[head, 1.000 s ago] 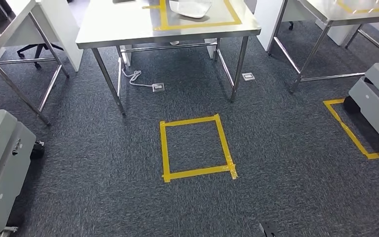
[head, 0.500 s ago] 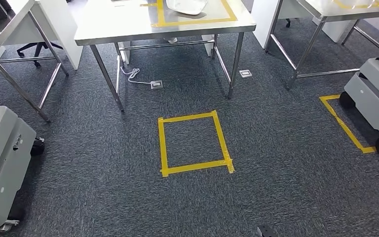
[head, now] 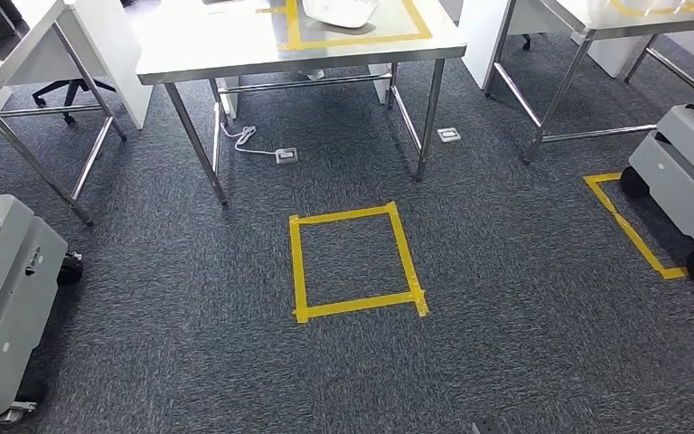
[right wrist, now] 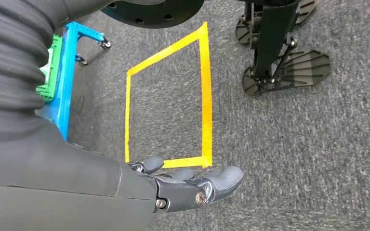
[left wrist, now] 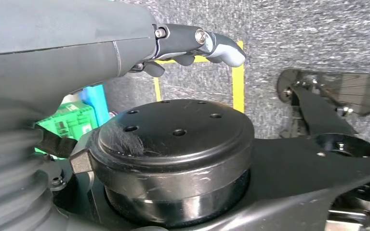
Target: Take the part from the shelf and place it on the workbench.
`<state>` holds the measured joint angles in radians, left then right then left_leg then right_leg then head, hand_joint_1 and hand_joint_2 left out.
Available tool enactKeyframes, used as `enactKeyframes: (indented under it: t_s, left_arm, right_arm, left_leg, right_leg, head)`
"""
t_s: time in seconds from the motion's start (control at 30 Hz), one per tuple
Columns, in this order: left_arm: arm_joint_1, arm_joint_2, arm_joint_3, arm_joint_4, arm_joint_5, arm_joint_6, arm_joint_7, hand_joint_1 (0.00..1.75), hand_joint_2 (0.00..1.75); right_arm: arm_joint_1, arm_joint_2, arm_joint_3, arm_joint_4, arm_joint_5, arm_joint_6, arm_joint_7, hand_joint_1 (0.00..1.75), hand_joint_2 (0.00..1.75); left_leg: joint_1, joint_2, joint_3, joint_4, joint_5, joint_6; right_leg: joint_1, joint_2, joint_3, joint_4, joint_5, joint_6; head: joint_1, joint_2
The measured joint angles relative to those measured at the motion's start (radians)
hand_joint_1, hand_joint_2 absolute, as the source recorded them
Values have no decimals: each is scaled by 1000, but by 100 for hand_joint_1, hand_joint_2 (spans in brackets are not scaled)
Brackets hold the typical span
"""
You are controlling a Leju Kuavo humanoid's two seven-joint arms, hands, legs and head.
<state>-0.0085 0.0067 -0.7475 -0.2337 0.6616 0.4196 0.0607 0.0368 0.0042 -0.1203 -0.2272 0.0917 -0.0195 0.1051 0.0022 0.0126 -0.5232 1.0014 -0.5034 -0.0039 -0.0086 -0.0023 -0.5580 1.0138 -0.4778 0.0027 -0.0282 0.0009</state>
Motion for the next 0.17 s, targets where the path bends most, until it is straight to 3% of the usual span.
enactKeyframes:
  t_s: [0.17]
  left_arm:
    - [28, -5, 121, -26, -113, 0, -9, 0, 175]
  right_arm:
    - [20, 0, 19, -22, -14, 7, -19, 0, 175]
  left_leg:
    - [-1, 0, -2, 2, -1, 1]
  right_leg:
    - [-1, 0, 0, 0, 1, 2]
  head:
    - [0, 0]
